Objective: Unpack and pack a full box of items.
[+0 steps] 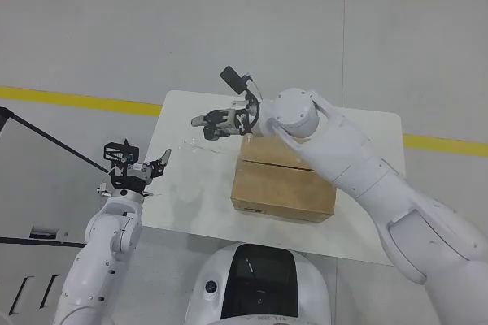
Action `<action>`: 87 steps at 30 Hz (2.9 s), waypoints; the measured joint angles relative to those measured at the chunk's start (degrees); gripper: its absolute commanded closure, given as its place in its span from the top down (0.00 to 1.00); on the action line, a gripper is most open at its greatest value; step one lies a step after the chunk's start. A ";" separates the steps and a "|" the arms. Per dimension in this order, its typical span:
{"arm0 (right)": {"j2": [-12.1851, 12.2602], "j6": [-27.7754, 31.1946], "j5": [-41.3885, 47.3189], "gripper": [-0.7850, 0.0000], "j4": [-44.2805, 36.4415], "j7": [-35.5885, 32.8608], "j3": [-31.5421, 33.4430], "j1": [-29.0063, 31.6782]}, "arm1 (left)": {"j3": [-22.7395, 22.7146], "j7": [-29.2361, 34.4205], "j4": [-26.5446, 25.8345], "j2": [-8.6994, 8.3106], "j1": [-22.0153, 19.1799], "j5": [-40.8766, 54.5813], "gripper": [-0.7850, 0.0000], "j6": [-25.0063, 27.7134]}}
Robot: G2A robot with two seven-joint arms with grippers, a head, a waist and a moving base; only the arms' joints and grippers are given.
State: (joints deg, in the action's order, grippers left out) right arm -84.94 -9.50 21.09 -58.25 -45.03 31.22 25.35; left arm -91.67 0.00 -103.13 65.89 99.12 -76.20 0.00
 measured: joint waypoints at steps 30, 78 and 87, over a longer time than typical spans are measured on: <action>10.85 -3.48 -10.29 1.00 -40.64 -1.95 37.14 23.84 | 0.00 0.00 0.00 0.00 0.00 0.00 1.00 0.00; 15.55 -6.02 -9.25 1.00 -51.69 7.16 66.63 61.98 | 27.80 9.86 0.62 4.04 -12.09 -1.28 1.00 -6.87; 15.91 -5.61 -9.46 1.00 -53.06 7.50 66.32 63.74 | 30.93 9.60 8.94 5.50 -18.72 -4.35 1.00 -10.09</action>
State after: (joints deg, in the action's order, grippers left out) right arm -69.03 -15.12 11.63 -111.31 -37.53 97.54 89.09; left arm -60.74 9.60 -94.19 71.39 80.41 -80.55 -10.09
